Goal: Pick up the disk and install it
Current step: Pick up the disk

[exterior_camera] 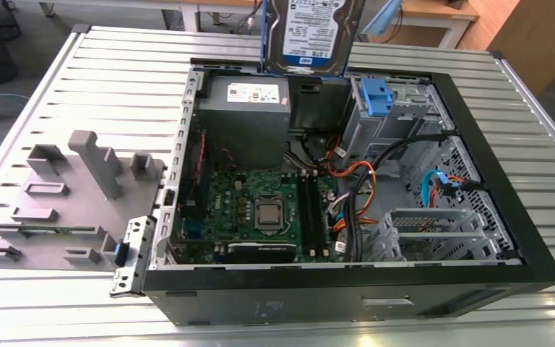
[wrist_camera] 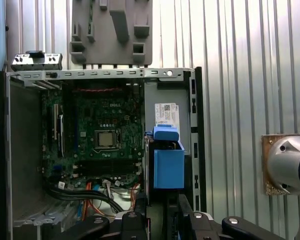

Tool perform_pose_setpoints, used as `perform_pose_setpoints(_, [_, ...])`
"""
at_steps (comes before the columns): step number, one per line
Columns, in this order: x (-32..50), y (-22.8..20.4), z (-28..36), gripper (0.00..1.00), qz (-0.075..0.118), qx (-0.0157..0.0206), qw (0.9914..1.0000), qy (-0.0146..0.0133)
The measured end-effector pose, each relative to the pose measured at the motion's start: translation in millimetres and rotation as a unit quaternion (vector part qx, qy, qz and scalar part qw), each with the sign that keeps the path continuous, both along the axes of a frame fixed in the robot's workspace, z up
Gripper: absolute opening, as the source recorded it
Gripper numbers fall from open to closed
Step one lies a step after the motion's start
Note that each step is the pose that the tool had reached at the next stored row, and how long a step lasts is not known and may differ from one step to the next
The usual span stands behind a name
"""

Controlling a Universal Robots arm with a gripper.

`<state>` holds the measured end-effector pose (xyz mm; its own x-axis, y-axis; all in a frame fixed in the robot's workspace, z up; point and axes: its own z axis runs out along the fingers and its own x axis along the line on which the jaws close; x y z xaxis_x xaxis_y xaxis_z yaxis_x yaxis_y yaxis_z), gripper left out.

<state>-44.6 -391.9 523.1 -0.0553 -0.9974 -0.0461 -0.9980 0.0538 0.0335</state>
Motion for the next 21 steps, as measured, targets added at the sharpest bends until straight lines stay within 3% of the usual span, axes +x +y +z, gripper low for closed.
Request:
perform_pose_setpoints(10, [16.8,0.1,-0.7,0.35,0.000,0.0000,1.00000,0.0000])
perform_pose_setpoints(21, [20.1,-0.3,-0.7,0.35,0.000,0.0000,1.00000,0.0000])
